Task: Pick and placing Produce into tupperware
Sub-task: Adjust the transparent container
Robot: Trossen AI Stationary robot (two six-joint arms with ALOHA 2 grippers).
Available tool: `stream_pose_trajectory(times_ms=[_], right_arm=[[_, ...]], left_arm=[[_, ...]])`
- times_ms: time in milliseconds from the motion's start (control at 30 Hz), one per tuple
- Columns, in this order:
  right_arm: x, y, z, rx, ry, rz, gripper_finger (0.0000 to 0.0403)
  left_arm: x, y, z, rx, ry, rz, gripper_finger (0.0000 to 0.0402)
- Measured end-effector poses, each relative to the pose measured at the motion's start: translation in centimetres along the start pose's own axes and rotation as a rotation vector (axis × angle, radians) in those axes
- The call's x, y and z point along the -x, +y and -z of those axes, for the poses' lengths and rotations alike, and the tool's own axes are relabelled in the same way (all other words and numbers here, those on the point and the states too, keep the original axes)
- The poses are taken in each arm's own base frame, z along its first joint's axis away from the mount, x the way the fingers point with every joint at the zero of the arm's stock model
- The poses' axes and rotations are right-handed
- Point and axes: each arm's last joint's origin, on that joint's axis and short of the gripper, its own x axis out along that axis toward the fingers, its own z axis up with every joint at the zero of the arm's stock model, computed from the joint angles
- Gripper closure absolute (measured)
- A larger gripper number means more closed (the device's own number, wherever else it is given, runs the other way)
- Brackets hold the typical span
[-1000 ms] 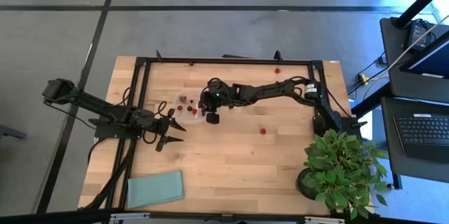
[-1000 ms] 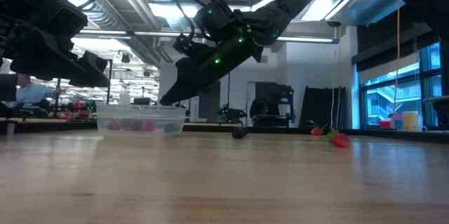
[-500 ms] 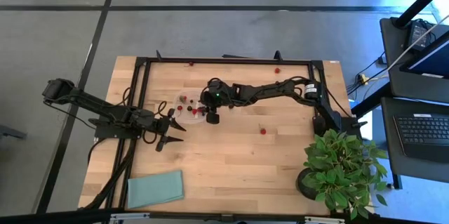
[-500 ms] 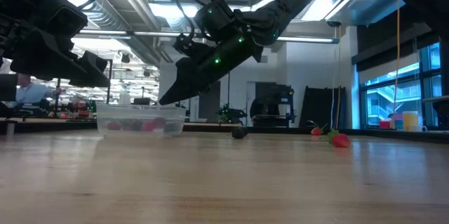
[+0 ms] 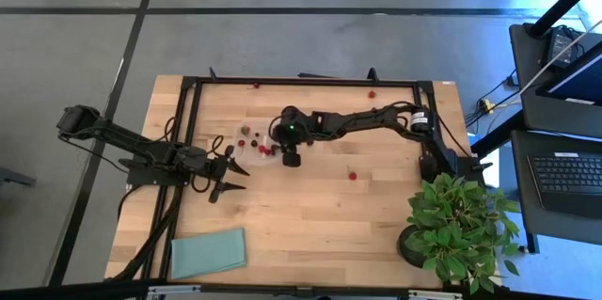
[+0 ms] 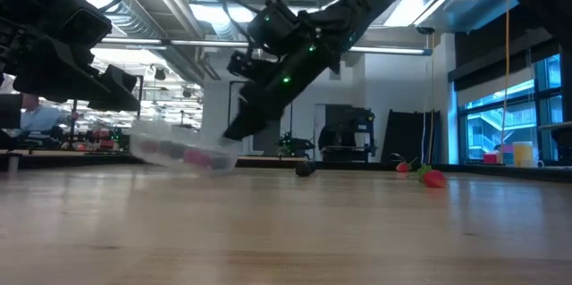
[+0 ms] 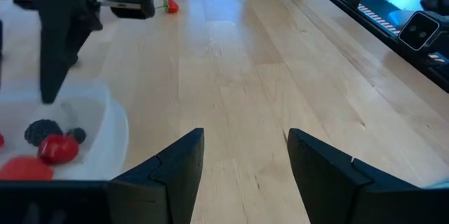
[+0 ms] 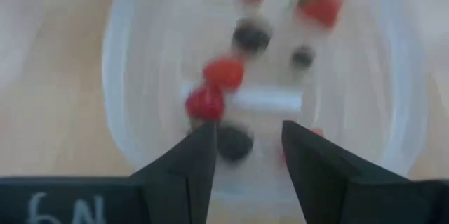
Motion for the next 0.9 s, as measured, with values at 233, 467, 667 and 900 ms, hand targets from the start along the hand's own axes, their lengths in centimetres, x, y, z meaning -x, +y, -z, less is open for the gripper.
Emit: stream_pose_trajectory(times_ms=[233, 467, 667, 900], right_arm=[[3.0, -0.1, -0.1, 0.006, 0.173, 0.071, 0.0238], [5.5, -0.2, -1.6, 0.034, 0.145, 0.079, 0.0238], [8.8, -0.7, -0.9, 0.018, 0.318, 0.086, 0.0238], [8.6, -2.0, 2.8, -0.007, 0.469, 0.069, 0.0238]], left_arm=[[0.0, 0.0, 0.0, 0.002, 0.004, 0.0, 0.0202], [0.0, 0.0, 0.0, 0.024, 0.004, 0.0, 0.0202], [0.0, 0.0, 0.1, 0.051, 0.007, 0.0, 0.0202], [0.0, 0.0, 0.1, 0.051, 0.007, -0.003, 0.0202]])
